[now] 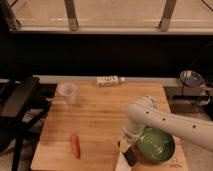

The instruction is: Place the eraser on the white sponge

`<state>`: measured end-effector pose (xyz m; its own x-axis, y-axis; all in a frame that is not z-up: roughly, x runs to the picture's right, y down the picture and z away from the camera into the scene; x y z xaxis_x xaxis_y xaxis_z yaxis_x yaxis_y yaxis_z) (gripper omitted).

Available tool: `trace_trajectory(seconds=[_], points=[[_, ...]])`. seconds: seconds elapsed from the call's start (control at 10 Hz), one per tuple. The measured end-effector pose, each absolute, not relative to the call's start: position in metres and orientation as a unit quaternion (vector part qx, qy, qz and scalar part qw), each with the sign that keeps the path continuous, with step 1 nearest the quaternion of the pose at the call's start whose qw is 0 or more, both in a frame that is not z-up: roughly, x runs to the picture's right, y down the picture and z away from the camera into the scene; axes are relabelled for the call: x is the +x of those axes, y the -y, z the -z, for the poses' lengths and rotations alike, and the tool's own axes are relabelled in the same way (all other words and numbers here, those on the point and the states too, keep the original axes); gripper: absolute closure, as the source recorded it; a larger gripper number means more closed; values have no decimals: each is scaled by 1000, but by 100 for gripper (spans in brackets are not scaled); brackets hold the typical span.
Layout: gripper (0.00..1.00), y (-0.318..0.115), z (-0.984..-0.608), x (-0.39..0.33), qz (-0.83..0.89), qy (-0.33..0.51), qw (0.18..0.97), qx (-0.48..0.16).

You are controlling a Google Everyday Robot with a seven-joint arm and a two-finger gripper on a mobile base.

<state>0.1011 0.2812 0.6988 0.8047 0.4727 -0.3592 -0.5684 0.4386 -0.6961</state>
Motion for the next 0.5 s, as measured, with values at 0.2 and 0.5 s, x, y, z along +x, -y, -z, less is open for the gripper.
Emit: trace_trajectory(seconds=[0.2,0.5], points=[[27,-285,-696,106,-310,-56,846,-430],[43,-271,-706,104,-311,-52,848,-426]])
